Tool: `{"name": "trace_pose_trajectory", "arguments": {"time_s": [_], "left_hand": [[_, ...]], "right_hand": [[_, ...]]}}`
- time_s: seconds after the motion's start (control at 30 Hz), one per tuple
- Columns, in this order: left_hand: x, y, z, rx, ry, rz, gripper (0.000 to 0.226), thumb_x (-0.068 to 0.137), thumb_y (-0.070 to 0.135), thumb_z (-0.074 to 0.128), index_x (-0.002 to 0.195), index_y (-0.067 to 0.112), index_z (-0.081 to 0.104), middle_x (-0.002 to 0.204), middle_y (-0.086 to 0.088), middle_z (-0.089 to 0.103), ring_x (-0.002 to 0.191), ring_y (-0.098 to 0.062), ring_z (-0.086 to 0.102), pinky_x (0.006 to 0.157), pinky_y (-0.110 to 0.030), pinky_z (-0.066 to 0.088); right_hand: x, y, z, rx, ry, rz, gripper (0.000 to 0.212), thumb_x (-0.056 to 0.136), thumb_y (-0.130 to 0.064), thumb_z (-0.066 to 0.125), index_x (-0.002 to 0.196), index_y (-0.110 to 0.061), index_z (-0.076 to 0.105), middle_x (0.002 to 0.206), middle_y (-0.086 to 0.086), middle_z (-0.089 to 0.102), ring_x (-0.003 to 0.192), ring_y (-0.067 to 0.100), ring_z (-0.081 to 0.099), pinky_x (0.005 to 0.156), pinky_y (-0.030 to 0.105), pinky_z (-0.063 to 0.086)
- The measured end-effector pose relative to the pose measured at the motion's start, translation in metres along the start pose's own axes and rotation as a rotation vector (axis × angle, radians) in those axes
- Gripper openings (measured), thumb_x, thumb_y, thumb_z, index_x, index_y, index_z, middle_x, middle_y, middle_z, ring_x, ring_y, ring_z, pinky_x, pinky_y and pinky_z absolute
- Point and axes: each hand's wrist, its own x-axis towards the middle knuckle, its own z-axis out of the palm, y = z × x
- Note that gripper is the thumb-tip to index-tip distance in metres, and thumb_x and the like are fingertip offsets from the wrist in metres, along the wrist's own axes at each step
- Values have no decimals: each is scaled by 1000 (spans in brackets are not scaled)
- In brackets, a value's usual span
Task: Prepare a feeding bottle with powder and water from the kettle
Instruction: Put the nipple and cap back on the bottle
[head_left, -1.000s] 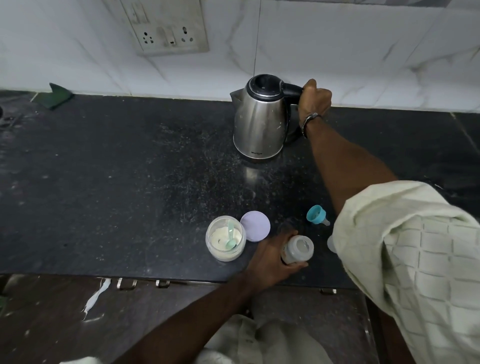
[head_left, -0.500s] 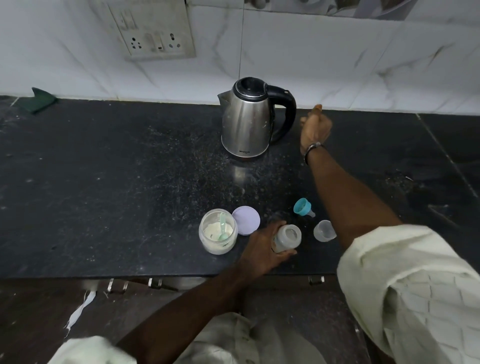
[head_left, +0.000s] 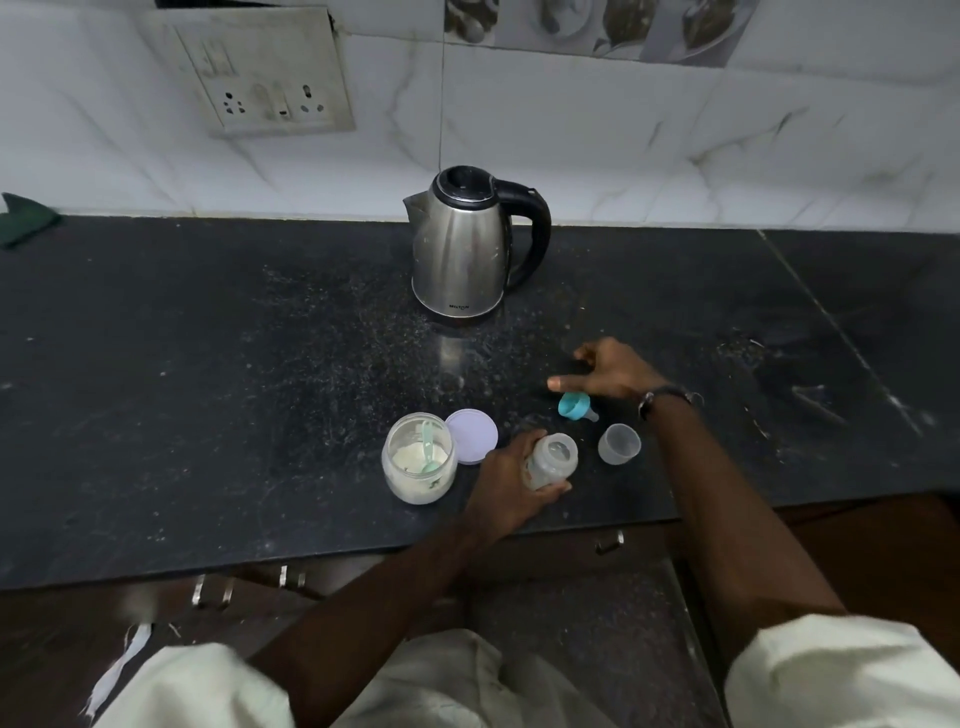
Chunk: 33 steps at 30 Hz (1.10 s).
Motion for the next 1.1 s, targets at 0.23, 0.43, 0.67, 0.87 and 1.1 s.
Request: {"name": "trace_pose_trajectory", "arguments": {"time_s": [0.23,0.43,0.67,0.87,1.1], "left_hand": [[1,-1,-1,7,-16,20,70,70,35,88,131,18,56,124,4,67,112,-6,60,98,-20,46],[1,-1,-2,-9,-20,26,70,69,34,88,129,20,56,123,6,67,111,-5,61,97,-20,46],[1,-3,-1,-19,-13,33,70,69,35,88,130,20,57,123,6,67,112,-6,61,98,-24,48],[2,-2,-2,-16,-17,38,68,70,35,88,128,19,56,123,4,68,111,-9,62,98,-27,50],[3,-1,-2,-15,-26,41,68,71,34,87,129,17,56,122,1,68,111,-13,64,99,-33,51]], "right_hand": [[-11,13,18,-282,-1,56,79,61,-37,89,128,-20,51,131,4,56,116,25,55,102,47,44],[-18,8,31,-242,69,-24,52,73,-32,82,118,-25,57,125,5,56,111,23,56,100,48,45],[-45,-16,8,-77,180,-202,54,72,-37,83,119,-19,63,112,-1,64,98,13,60,78,26,47],[-83,-43,-13,-141,132,-264,52,62,-40,89,106,-22,66,101,-7,65,90,9,61,71,21,49],[-110,-48,-3,-379,85,-316,55,66,-32,87,115,-22,64,111,-4,58,100,14,56,78,29,48]]}}
